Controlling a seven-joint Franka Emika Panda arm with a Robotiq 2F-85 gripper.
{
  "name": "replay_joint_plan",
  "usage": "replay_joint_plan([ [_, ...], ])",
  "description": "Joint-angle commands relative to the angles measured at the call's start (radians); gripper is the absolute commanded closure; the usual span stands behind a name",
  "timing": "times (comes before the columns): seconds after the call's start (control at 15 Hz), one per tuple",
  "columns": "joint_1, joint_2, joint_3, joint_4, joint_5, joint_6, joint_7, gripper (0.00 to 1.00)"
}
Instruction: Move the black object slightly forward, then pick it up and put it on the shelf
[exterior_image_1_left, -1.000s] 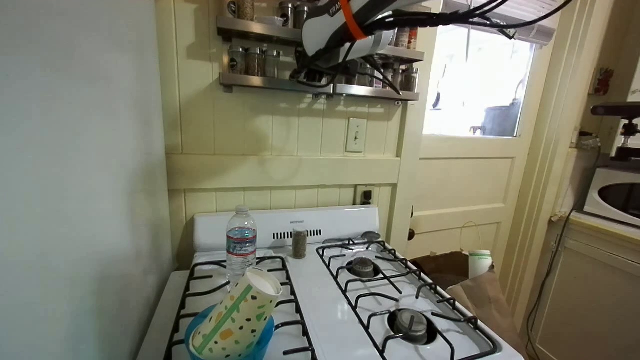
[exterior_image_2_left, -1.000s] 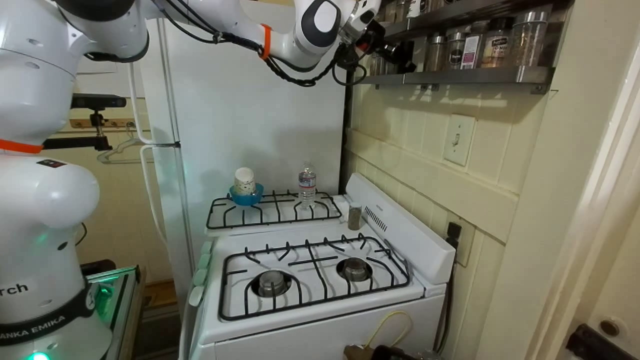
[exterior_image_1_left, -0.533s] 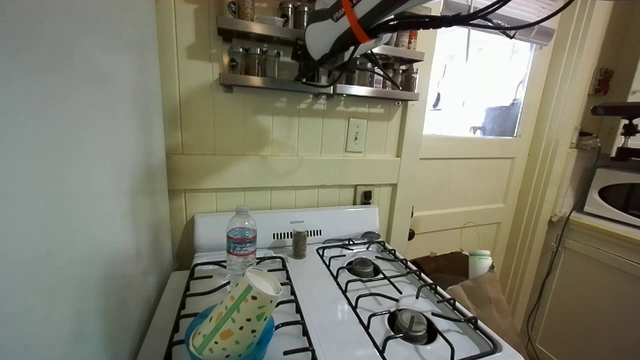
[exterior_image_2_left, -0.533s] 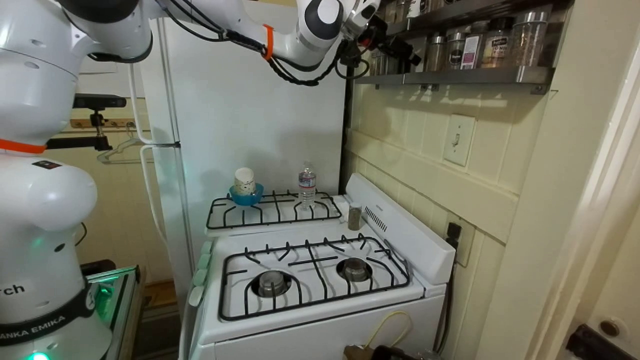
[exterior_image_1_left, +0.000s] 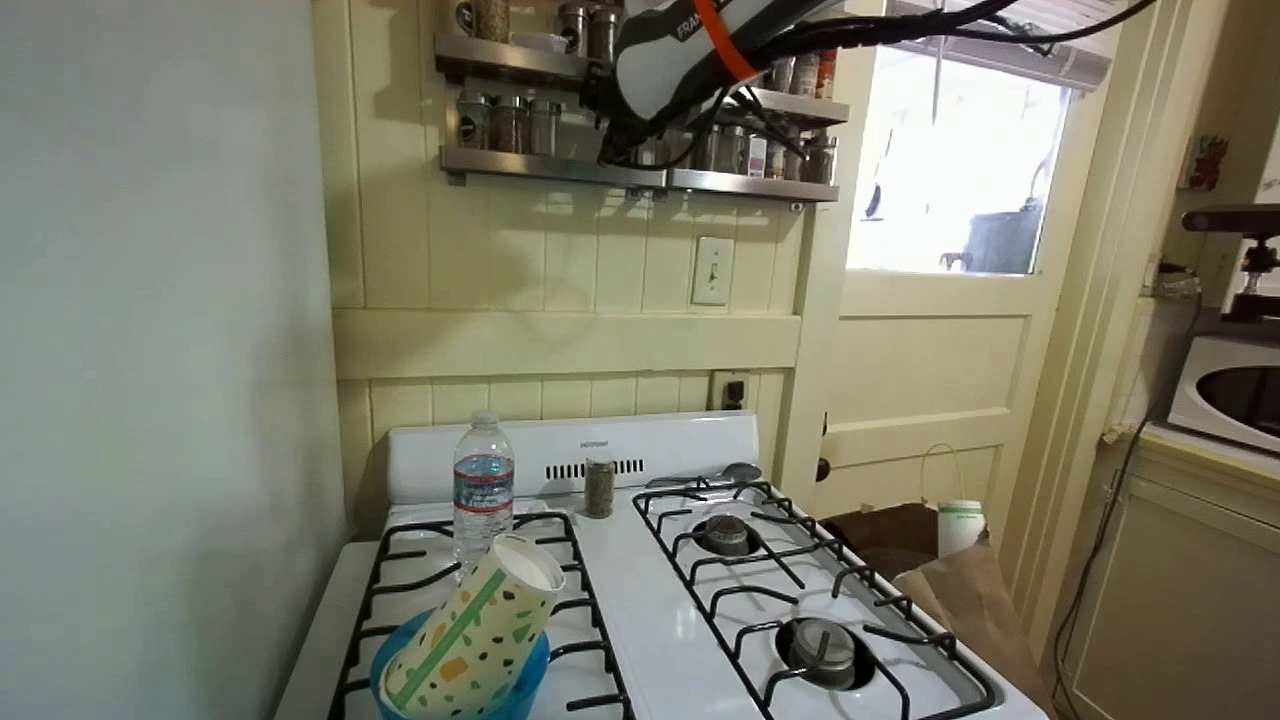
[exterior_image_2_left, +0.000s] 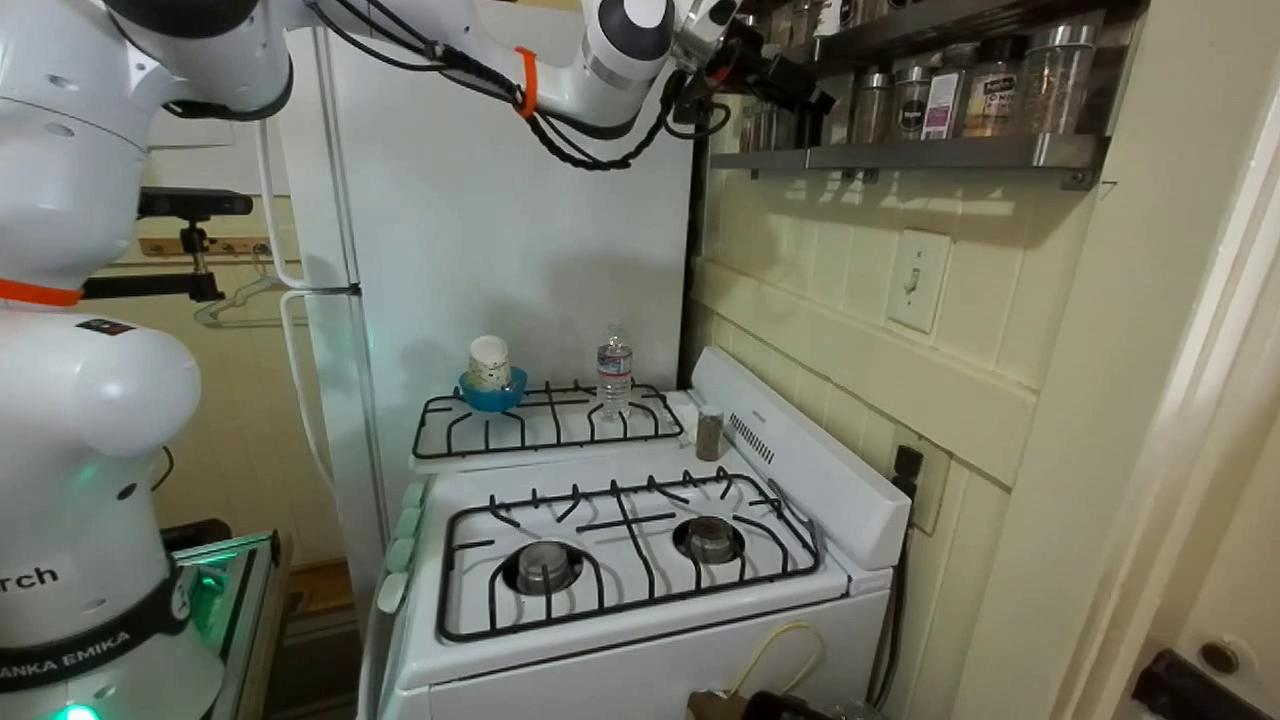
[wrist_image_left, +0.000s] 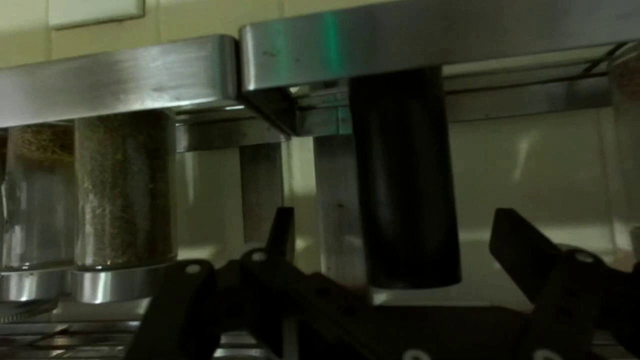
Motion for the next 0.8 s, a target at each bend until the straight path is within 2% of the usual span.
replay_joint_plan([
  [0.0, 0.136, -0.095, -0.096, -0.12, -0.124, 0.019, 0.032, 0.0],
  [0.13, 0.205, -0.154, -0.145, -0.174, -0.224, 0.021, 0.062, 0.0],
  [0.47, 0.449, -0.284, -0.34, -0.275, -0.422, 0.029, 0.106, 0.0],
  [0.67, 0.596, -0.404, -0.424, -0.325, -0.499, 0.033, 0.07, 0.0],
  [0.73, 0.63, -0.452, -0.432, -0.336, -0.521, 0.046, 0.048, 0.0],
])
